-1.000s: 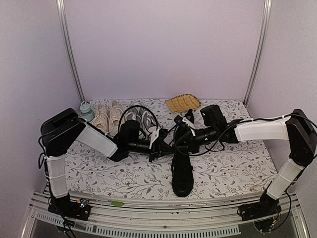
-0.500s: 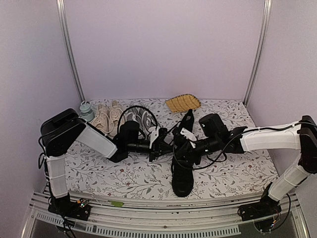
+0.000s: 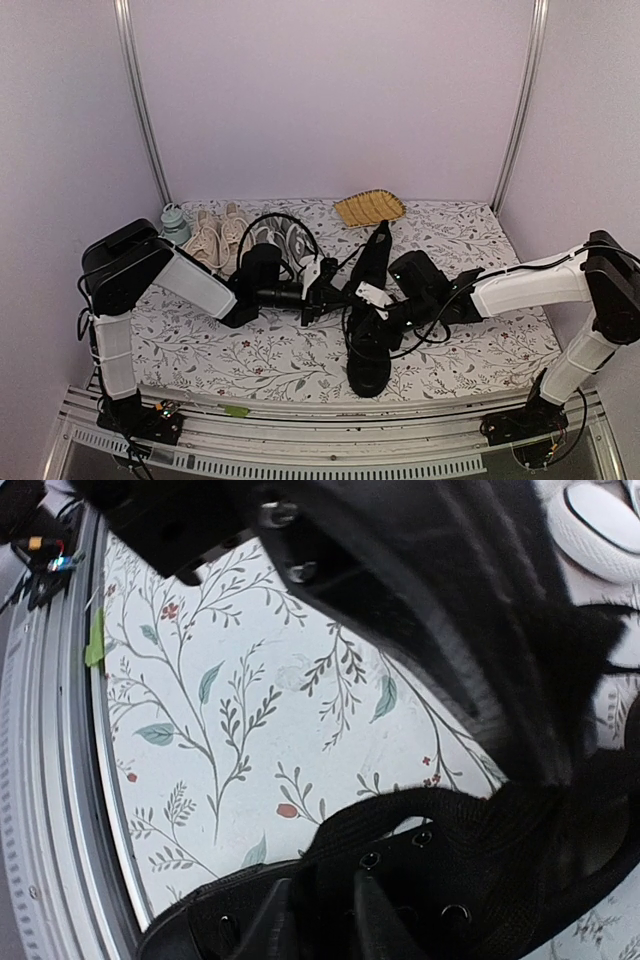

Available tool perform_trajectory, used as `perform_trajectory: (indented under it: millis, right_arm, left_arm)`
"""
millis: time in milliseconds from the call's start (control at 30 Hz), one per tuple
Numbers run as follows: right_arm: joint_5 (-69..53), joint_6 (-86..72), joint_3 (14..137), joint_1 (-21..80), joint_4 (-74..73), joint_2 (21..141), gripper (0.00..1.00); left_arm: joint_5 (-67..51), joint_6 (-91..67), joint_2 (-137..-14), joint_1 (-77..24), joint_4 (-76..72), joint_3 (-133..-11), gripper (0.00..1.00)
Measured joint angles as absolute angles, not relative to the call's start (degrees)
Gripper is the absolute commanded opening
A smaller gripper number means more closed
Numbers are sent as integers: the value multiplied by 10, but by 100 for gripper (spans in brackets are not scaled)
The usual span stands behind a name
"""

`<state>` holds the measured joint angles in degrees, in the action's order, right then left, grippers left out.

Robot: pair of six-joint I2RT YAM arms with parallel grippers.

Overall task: Tie the shoes
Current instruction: Pass from the right arm to the left, then pick up the half-tied shoelace from the shoe.

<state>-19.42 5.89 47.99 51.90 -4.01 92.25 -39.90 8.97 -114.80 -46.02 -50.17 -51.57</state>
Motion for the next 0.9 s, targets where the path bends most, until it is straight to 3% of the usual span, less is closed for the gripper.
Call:
perform_trajectory:
  millis: [67, 500, 900]
  right_arm:
    - [-185, 64, 480, 520, -40, 922, 1]
    - [-177, -24, 476, 480, -129, 840, 0]
    - [-214, -88, 459, 426, -226, 835, 1]
  left_arm:
    - [-398, 92, -1148, -460, -502, -516, 0]
    - [-395, 143, -1148, -469, -494, -502, 0]
    - [-394, 174, -1148, -471, -486, -497, 0]
